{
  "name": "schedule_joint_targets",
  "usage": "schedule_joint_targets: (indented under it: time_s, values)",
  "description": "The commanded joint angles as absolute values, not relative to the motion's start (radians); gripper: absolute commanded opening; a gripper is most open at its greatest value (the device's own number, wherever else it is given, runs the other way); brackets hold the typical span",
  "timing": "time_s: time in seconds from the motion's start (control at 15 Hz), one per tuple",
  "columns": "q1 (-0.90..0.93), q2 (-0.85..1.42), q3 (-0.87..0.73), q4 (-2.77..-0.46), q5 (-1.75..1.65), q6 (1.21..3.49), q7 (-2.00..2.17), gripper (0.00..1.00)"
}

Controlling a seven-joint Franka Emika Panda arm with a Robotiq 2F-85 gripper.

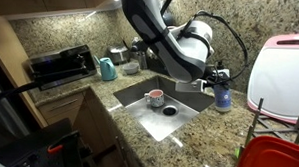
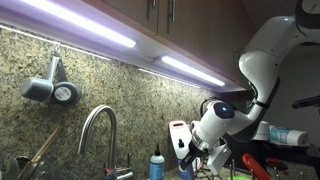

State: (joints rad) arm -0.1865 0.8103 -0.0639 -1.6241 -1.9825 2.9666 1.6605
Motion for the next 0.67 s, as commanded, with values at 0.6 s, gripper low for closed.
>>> schedule_joint_targets:
  time_s: [0.6]
  values:
    - [-0.092,0.743,-0.085,-1.771,-2.040,2.740,1.661,0.33]
